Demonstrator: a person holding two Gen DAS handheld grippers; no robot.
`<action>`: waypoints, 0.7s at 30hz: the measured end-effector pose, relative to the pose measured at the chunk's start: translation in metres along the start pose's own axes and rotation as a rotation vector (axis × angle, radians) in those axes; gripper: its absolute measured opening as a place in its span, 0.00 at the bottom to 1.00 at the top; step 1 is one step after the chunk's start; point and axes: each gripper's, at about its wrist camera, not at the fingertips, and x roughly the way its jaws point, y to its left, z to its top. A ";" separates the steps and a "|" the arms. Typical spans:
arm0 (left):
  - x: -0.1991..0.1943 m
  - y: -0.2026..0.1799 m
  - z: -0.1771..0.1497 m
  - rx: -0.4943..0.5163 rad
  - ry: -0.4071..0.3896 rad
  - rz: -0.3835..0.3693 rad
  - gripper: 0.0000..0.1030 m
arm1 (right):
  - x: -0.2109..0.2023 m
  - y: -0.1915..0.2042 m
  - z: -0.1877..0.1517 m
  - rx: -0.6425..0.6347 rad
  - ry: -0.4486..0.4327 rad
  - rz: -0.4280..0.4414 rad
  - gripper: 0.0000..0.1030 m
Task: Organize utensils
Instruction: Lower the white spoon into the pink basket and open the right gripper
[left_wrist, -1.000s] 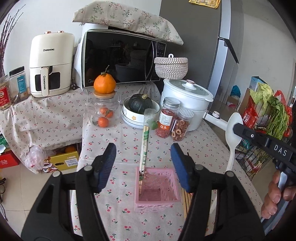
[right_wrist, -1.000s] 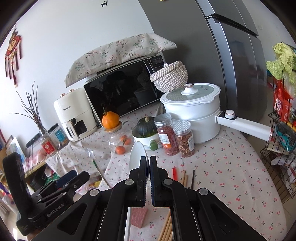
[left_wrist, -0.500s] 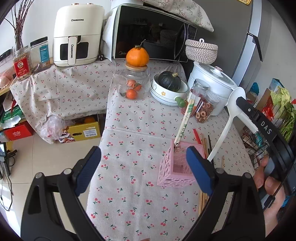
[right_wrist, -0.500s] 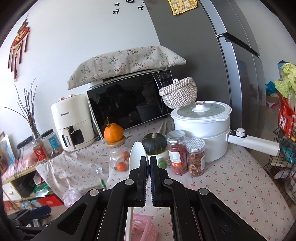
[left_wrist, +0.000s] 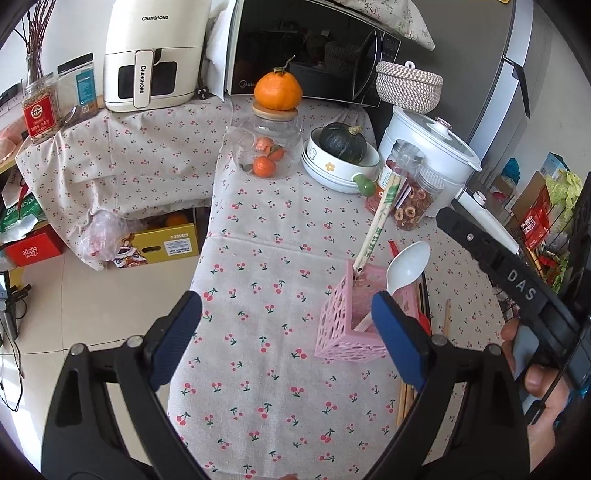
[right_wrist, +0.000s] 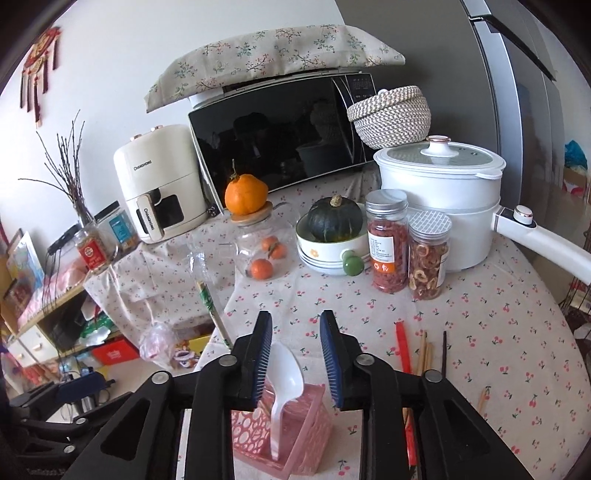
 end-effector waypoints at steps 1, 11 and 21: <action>0.001 -0.001 -0.001 -0.004 0.010 -0.008 0.90 | -0.007 -0.004 0.003 0.015 -0.004 0.013 0.48; 0.002 -0.028 -0.021 0.050 0.103 -0.082 0.90 | -0.066 -0.057 0.014 0.096 0.106 -0.039 0.76; 0.015 -0.061 -0.052 0.123 0.214 -0.108 0.90 | -0.065 -0.121 -0.030 0.191 0.304 -0.193 0.78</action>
